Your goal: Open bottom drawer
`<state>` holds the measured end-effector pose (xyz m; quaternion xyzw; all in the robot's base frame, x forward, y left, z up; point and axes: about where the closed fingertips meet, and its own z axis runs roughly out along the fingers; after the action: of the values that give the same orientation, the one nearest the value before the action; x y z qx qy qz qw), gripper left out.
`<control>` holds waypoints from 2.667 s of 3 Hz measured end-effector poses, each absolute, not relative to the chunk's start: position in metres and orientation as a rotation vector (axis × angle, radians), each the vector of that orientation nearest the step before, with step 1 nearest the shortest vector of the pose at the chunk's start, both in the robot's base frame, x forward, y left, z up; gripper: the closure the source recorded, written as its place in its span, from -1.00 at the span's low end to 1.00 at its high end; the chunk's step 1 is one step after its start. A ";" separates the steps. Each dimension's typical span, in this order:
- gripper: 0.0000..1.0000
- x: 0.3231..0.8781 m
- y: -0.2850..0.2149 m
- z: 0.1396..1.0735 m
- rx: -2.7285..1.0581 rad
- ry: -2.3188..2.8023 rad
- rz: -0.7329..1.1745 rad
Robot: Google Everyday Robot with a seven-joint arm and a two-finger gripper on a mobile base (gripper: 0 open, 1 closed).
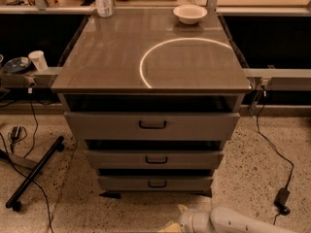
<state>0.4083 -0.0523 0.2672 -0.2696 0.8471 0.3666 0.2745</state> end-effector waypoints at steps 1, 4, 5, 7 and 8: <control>-1.00 0.458 -0.051 0.278 -0.760 2.267 1.017; -1.00 0.480 -0.054 0.270 -0.708 2.269 0.983; -1.00 0.492 -0.057 0.264 -0.688 2.276 0.962; -1.00 0.515 -0.063 0.254 -0.672 2.286 0.895; -1.00 0.527 -0.062 0.252 -0.662 2.268 0.884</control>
Offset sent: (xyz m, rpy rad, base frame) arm 0.0716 -0.0010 0.0156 0.0100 0.0065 0.0465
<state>0.5273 -0.0622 0.2516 -0.2500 0.8563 0.3339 0.3046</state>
